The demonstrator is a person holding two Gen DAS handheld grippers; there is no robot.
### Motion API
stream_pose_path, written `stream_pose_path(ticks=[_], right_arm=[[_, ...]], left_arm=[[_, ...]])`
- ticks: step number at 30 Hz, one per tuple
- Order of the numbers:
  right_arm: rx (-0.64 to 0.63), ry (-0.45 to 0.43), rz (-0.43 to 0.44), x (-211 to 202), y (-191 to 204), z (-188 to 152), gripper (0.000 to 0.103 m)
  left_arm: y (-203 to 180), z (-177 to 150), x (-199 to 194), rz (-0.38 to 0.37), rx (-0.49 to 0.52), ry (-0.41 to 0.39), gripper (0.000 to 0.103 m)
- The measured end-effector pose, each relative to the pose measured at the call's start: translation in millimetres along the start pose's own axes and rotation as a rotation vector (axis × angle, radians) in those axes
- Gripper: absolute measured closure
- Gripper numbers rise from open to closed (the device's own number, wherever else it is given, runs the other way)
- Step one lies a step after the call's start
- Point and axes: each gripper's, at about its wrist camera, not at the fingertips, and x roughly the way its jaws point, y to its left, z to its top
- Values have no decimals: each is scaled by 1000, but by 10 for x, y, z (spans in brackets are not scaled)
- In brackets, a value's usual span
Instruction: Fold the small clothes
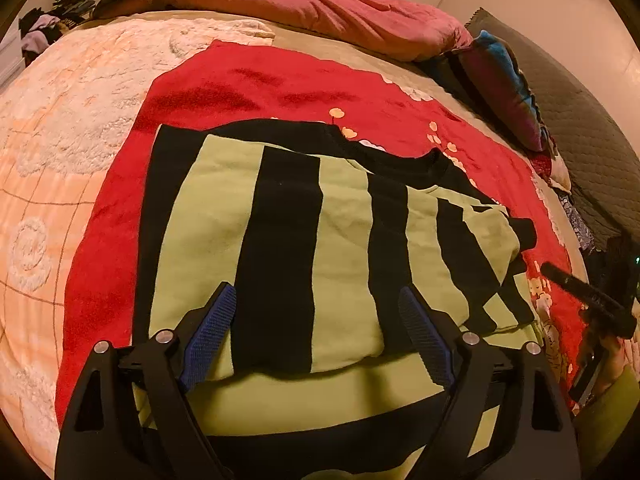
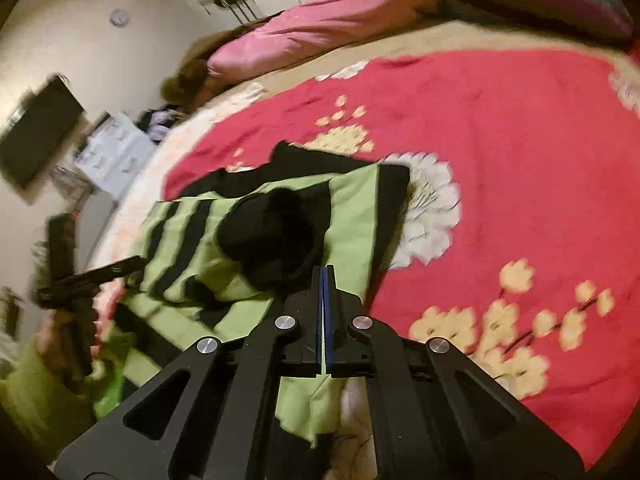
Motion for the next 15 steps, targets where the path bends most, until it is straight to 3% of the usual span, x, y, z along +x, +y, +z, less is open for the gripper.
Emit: stream_pose_path(ticks=[2, 5, 9, 15], right_arm=[[-64, -9, 4, 4, 123, -10, 100], [-179, 16, -6, 120, 400, 53, 65], [-265, 77, -44, 394, 563, 157, 65], [-228, 155, -54, 761, 405, 228, 65]], left_arm=[[4, -2, 10, 1, 2, 2, 17], [6, 7, 4, 2, 1, 4, 17], [4, 4, 11, 4, -2, 6, 17], [-5, 1, 26, 10, 5, 10, 16]])
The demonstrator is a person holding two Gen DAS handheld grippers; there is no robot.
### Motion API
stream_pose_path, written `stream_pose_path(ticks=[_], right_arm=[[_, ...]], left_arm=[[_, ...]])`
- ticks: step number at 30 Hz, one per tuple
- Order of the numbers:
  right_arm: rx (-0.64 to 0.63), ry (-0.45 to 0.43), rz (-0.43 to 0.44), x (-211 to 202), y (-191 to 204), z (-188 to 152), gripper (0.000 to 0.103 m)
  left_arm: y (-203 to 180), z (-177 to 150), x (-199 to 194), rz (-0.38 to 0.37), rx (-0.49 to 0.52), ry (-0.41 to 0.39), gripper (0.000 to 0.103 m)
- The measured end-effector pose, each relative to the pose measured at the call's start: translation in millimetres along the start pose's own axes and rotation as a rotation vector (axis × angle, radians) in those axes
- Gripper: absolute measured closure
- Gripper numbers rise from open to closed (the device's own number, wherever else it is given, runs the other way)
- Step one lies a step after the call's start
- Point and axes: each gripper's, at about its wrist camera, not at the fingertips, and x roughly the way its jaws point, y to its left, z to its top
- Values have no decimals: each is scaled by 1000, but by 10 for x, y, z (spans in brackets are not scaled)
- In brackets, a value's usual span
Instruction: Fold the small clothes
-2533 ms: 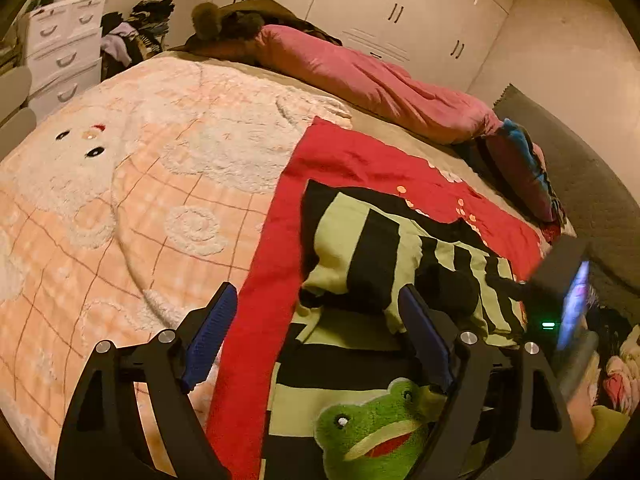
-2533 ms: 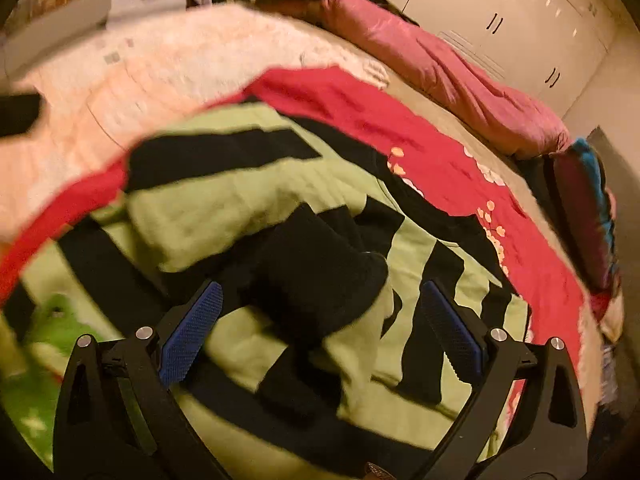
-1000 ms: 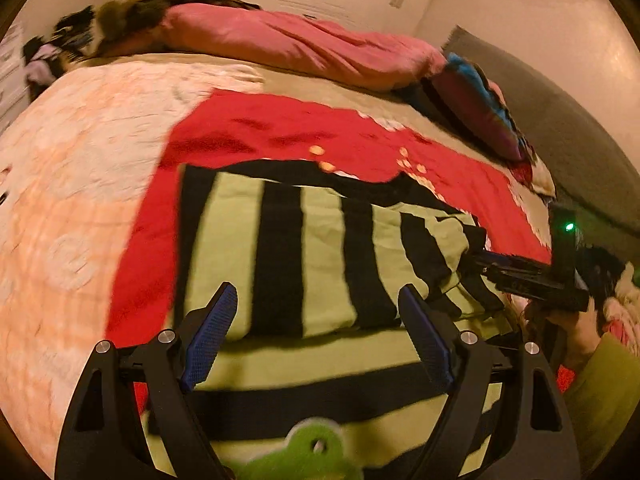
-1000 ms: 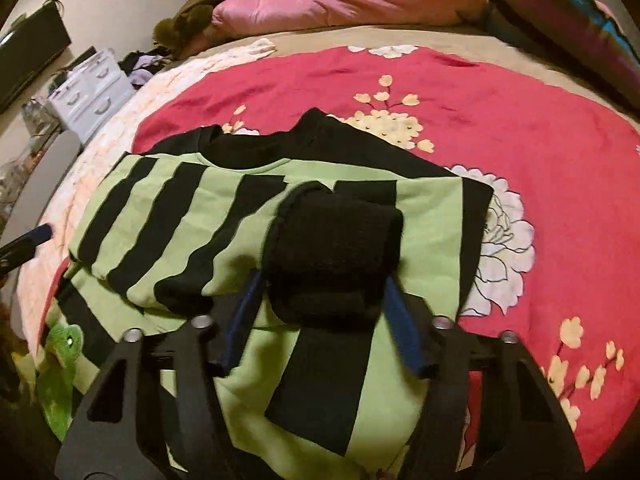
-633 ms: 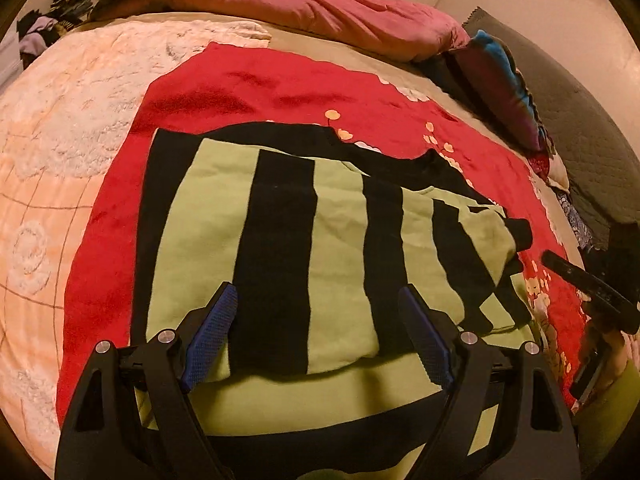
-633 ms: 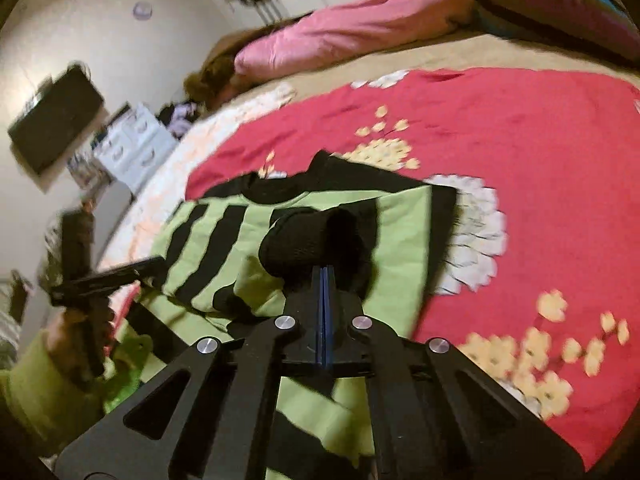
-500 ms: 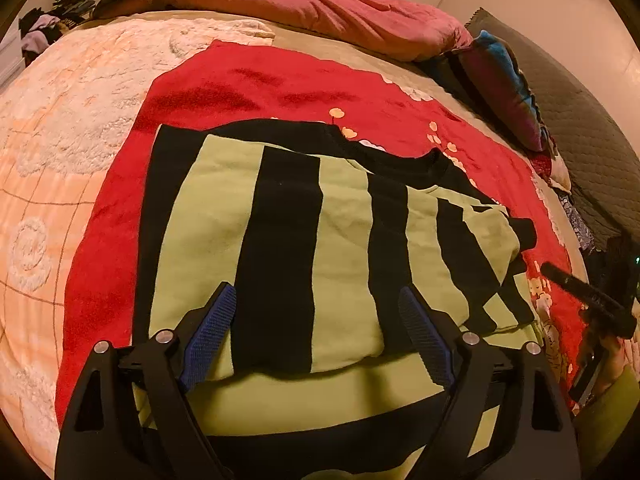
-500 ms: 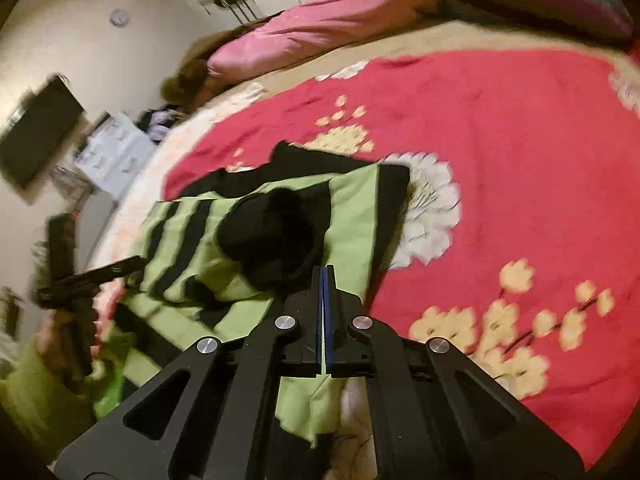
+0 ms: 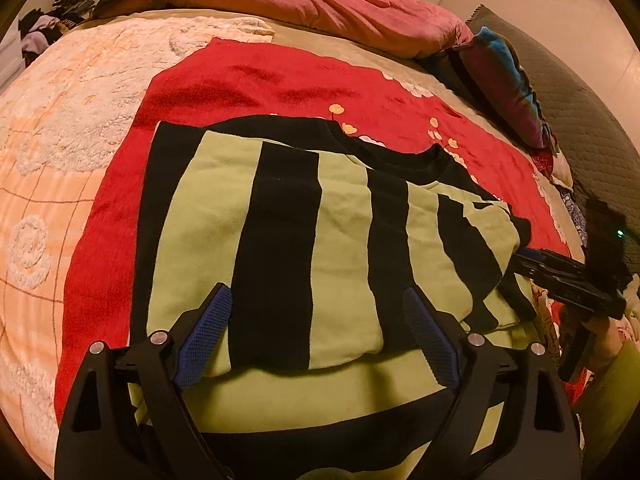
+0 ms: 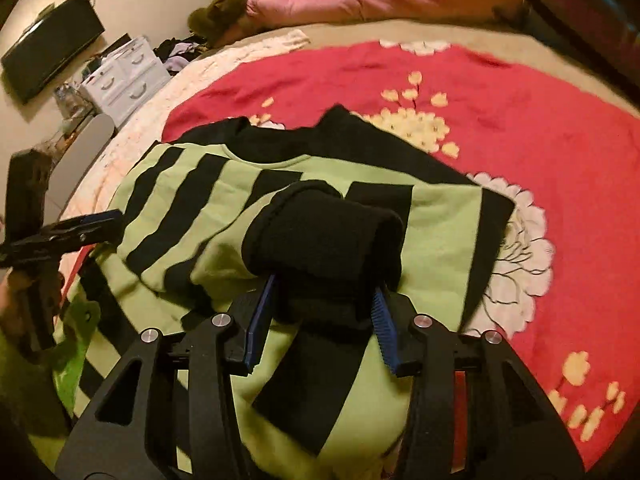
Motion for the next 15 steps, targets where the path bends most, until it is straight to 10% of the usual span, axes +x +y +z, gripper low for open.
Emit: stream_pose_path(ticks=[3, 8, 15], right_arm=[[44, -30, 116, -48, -63, -13, 100], [45, -97, 317, -436, -91, -87, 101], [21, -24, 266, -423, -215, -367, 100]], left_arm=[[5, 5, 5, 0, -5, 2, 15], [31, 16, 9, -10, -25, 3, 15], [28, -1, 49, -3, -33, 2, 15]])
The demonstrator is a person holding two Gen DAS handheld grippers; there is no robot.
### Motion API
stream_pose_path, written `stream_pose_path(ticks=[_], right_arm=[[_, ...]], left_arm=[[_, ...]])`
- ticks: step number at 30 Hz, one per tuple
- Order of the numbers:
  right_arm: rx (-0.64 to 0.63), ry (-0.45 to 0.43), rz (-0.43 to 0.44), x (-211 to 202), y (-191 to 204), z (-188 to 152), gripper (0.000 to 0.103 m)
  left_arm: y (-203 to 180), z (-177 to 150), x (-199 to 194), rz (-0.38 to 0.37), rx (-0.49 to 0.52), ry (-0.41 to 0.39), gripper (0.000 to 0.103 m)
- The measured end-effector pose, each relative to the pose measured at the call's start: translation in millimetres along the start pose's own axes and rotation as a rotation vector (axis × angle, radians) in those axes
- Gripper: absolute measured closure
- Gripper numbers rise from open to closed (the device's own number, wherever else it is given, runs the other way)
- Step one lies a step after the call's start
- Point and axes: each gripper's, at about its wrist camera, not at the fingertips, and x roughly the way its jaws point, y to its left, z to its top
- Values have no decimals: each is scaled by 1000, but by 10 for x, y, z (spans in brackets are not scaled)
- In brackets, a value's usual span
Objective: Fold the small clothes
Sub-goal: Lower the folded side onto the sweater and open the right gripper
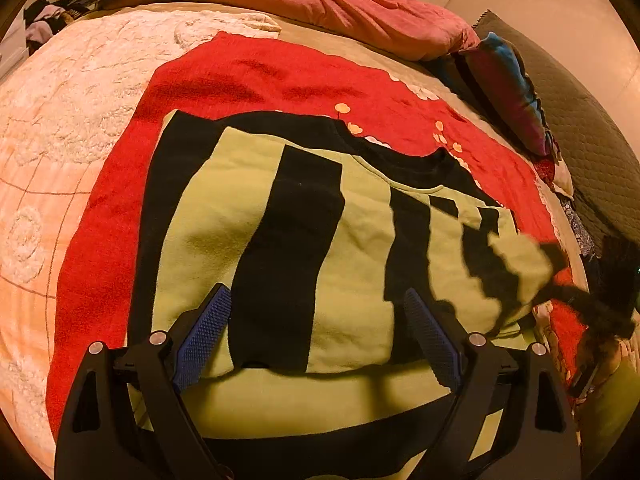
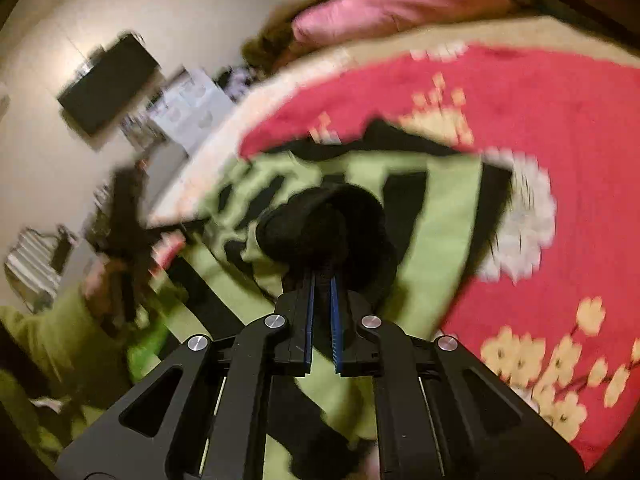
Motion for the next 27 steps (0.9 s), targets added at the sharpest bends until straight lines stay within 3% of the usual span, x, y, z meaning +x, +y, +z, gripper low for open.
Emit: stream_pose_path(ticks=[2, 4, 6, 9, 12, 16, 20, 22, 23, 24, 25, 27], right_arm=[[-40, 68, -61, 166, -3, -133, 99], [-53, 70, -67, 213, 27, -208, 95], [-32, 46, -20, 163, 80, -214, 68], [-51, 13, 21, 103, 234, -171, 44], [-40, -2, 32, 111, 290, -39, 37], [72, -62, 60, 123, 144, 111, 35], [257, -92, 175, 184, -42, 120, 35], [322, -92, 211, 238, -89, 77, 42], [341, -94, 211, 245, -100, 57, 62], [368, -96, 201, 254, -120, 28, 90], [385, -103, 193, 248, -137, 2, 97], [404, -129, 142, 171, -146, -23, 97]], left_arm=[[-2, -6, 5, 2, 0, 2, 15], [0, -12, 9, 7, 1, 6, 14], [4, -6, 17, 7, 2, 8, 14], [6, -4, 21, 8, 0, 7, 13], [12, -17, 21, 8, -8, 3, 13], [14, -33, 16, 7, -16, 4, 12], [22, -28, 16, 4, -23, 5, 11], [26, -27, 16, 2, -26, 4, 11], [26, -29, 16, 2, -26, 3, 11], [25, -32, 16, 3, -26, 2, 11], [26, -31, 16, 2, -26, 3, 11], [26, -30, 15, 2, -25, 3, 11]])
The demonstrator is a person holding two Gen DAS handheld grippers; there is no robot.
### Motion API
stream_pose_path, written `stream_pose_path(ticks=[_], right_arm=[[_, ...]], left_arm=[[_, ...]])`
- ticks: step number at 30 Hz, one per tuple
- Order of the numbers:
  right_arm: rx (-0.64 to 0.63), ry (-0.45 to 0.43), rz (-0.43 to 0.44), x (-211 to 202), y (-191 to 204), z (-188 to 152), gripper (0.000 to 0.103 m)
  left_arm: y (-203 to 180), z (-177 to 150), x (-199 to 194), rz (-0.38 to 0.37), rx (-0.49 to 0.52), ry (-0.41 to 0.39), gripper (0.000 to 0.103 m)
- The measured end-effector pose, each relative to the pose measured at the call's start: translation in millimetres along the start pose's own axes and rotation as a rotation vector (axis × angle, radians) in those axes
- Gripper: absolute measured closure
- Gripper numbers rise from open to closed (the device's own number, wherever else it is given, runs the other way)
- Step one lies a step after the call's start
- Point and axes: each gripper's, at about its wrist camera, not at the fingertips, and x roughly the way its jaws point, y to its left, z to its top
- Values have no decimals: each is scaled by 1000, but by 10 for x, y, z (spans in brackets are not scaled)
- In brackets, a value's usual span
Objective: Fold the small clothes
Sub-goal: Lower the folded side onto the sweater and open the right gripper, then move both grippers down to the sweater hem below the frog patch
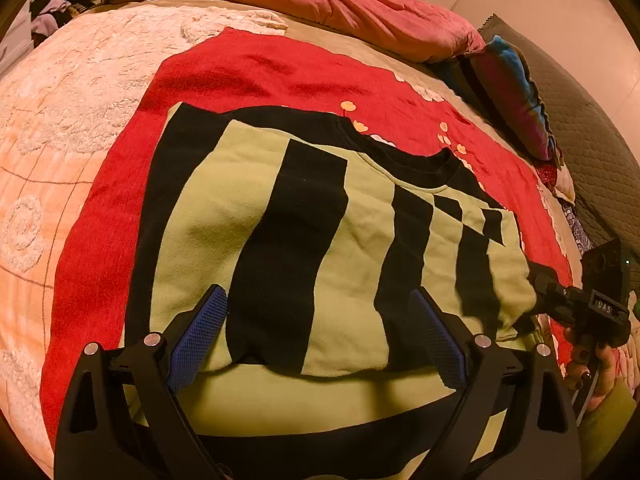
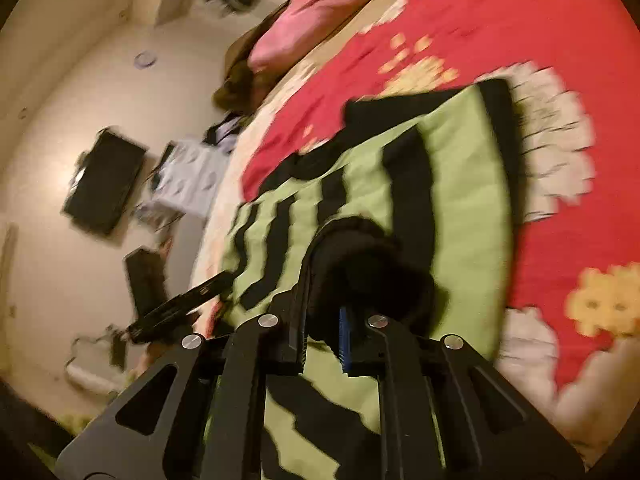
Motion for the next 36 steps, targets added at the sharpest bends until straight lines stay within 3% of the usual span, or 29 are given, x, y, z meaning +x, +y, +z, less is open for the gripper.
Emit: stream_pose_path(ticks=[4, 6, 8, 11, 14, 16, 17, 18, 23, 26, 32, 36], right_arm=[[-23, -77, -10, -220, 183, 58, 97], [-102, -39, -151, -158, 308, 105, 97], [-178, 62, -328, 58, 344, 98, 97], [-169, 118, -458, 234, 207, 41, 94], [-79, 41, -435, 128, 104, 26, 87], [-95, -3, -472, 43, 145, 1, 72], [-110, -19, -509, 7, 175, -18, 58], [-131, -47, -548, -64, 223, -52, 53], [-217, -121, -621, -287, 392, -147, 53], [-345, -158, -632, -297, 668, -258, 53], [-527, -68, -604, 146, 1000, -352, 50], [-404, 87, -709, 516, 632, -280, 47]], left_arm=[[2, 1, 2, 1, 0, -1, 11], [-6, 1, 8, 5, 3, -2, 10], [-20, -3, 16, 16, 8, -2, 10], [-37, -14, 13, 27, 15, -2, 10], [-26, -39, -35, 28, 13, -1, 10], [-7, -59, -98, 32, 12, -9, 10], [6, -74, -133, 37, 12, -14, 10], [21, -90, -171, 41, 12, -22, 10], [113, -199, -397, 56, -3, -65, 10], [102, -258, -501, 84, 16, -84, 10], [64, -277, -498, 95, 35, -75, 10], [81, -324, -496, 95, 33, -67, 10]])
